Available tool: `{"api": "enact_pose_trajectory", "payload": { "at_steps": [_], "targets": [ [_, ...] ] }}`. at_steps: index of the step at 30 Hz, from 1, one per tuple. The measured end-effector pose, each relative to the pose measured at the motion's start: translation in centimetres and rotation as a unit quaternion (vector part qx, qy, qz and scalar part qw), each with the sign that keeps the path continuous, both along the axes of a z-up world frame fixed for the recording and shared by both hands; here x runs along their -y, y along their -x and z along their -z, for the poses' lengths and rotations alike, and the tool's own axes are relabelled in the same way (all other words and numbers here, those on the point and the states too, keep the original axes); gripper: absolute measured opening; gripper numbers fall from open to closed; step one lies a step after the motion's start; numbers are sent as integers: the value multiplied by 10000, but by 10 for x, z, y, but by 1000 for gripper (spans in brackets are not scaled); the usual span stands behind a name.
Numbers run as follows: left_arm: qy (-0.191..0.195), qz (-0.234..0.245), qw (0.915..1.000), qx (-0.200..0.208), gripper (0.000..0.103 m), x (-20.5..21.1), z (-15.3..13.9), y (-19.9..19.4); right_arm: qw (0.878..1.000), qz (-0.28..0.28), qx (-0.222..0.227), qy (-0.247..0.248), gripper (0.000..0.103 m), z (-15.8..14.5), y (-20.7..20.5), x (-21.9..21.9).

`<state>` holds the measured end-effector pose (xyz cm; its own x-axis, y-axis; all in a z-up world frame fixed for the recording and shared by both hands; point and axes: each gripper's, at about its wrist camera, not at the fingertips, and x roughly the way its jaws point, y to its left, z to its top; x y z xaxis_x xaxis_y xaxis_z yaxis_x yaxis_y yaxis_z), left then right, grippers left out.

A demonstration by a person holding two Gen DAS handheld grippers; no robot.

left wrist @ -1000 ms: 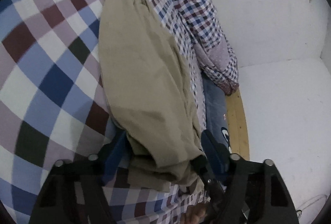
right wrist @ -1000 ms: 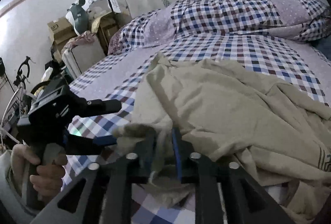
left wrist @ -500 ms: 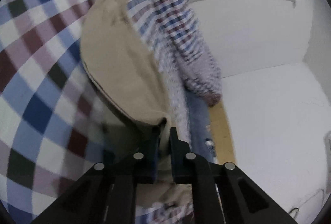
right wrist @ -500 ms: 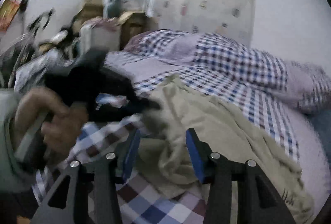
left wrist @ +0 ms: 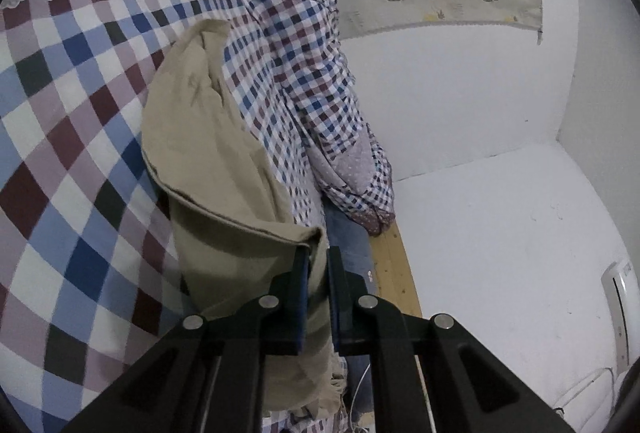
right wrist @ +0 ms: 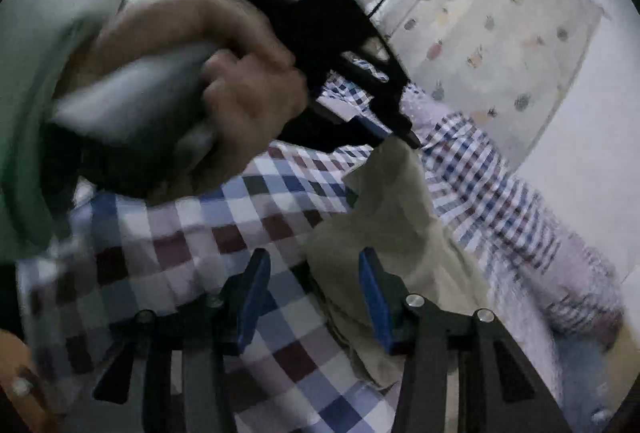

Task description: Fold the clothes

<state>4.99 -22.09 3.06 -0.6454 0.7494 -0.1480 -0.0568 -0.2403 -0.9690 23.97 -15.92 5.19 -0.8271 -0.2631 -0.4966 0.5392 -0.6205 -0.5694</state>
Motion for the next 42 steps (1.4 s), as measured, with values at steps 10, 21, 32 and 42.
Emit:
{"api": "enact_pose_trajectory", "payload": {
  "at_steps": [10,21,32,42],
  "targets": [
    [187,243,9995,70,8,-14,-4,9,9972,686,275,-126,48,24,58,10],
    [205,-48,9991,355,13,17,7,15,9967,447,634,253,4,4,42,12],
    [489,-360,9926,1051,69,38,31,26,9809,71,1201,1526,4,-72,-32,-22],
    [1466,-84,9829,1112,70,1,21,37,9337,1495,1752,2741,3,-98,-114,-126]
  ]
}}
